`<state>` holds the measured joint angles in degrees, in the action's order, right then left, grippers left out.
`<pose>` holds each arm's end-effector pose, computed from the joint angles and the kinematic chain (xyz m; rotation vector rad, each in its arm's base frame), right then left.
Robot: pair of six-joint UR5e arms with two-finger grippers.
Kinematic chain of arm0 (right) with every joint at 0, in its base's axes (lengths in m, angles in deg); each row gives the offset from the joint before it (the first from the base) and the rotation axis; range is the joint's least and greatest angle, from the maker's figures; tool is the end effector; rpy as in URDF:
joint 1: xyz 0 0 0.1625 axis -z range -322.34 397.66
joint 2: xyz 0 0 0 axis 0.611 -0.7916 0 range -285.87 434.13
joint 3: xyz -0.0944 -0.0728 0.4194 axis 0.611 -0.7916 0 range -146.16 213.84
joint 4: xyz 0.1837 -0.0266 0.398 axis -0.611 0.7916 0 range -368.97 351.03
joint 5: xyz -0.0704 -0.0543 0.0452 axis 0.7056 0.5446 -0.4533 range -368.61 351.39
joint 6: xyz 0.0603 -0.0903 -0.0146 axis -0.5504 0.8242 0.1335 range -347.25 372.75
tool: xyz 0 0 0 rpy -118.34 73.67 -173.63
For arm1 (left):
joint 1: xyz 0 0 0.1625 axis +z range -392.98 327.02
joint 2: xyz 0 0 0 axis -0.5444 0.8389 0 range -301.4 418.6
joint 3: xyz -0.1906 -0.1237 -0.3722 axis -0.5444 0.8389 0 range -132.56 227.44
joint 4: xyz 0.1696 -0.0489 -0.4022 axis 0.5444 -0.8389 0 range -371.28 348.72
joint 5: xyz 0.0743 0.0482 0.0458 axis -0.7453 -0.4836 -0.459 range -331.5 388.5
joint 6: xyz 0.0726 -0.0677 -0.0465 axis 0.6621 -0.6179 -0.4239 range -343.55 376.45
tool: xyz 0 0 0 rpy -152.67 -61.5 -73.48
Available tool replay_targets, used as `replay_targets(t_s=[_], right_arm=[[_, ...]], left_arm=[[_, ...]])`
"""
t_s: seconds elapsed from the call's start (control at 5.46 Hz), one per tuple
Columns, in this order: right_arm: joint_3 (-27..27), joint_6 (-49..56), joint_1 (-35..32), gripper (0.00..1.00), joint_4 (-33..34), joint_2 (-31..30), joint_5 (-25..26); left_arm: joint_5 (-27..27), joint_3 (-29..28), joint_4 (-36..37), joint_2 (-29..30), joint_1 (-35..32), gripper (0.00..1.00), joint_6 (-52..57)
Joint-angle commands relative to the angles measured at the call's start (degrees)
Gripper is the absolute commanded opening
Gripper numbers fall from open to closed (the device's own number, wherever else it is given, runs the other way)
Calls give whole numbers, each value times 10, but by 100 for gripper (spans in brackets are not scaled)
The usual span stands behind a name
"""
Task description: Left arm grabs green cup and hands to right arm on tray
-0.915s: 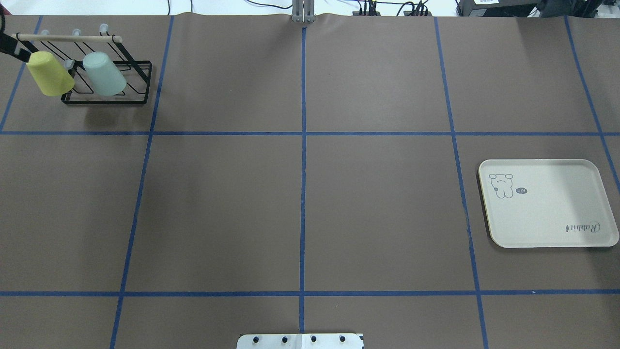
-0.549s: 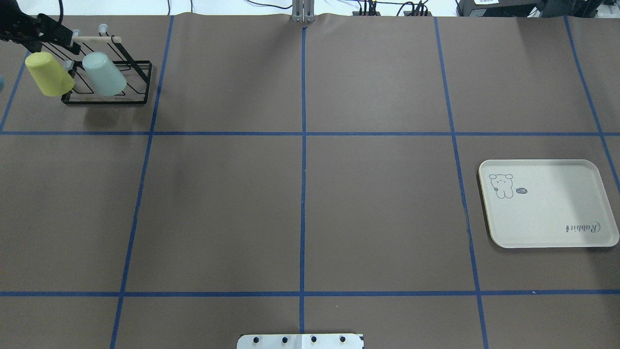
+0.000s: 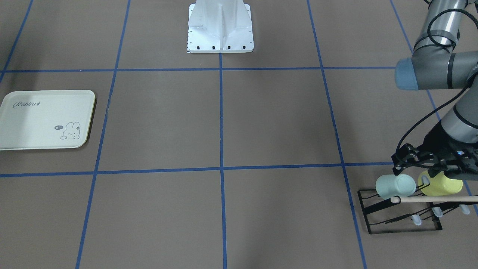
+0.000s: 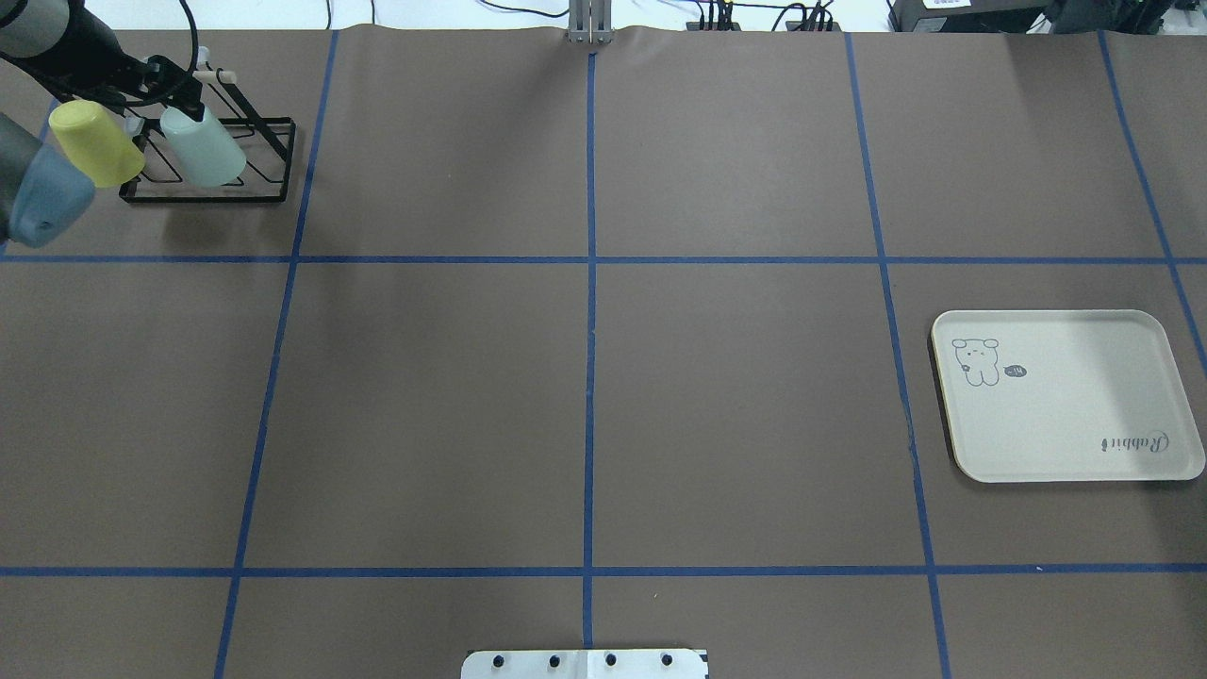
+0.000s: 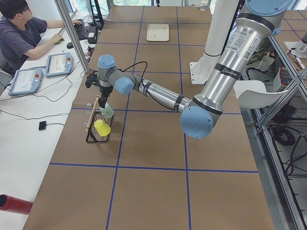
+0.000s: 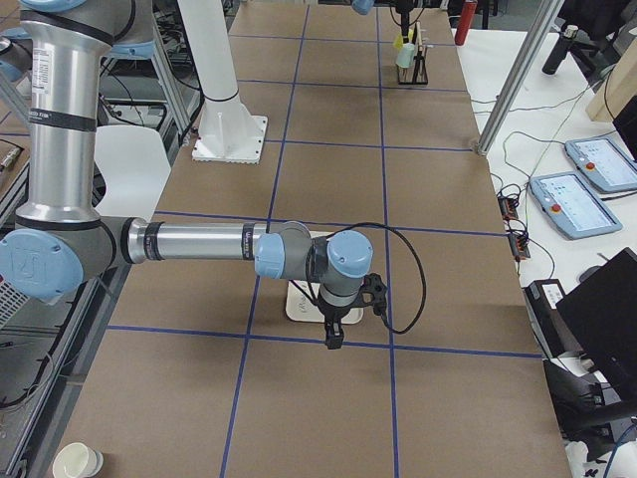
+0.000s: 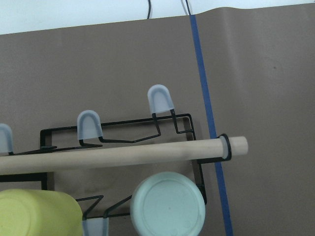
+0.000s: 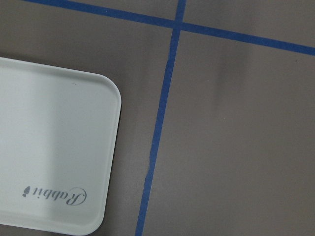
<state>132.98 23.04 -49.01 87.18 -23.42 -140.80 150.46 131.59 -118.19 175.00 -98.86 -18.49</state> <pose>0.0332 -0.4566 0.6720 -0.0315 -0.7404 -0.1972 0.2261 -0.6894 0.4194 0.2884 0.7804 0.0043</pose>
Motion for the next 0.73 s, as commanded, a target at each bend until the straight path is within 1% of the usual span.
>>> replay_targets(t_s=[0.0, 0.37, 0.55], right_arm=[[0, 0, 0, 100, 0, 0, 0], [0, 0, 0, 100, 0, 0, 0], [0, 0, 0, 100, 0, 0, 0]], left_arm=[[-2, -22, -1, 13, 8, 100, 1], [-3, -37, -3, 19, 17, 100, 2], [-18, -41, -3, 22, 24, 100, 1]])
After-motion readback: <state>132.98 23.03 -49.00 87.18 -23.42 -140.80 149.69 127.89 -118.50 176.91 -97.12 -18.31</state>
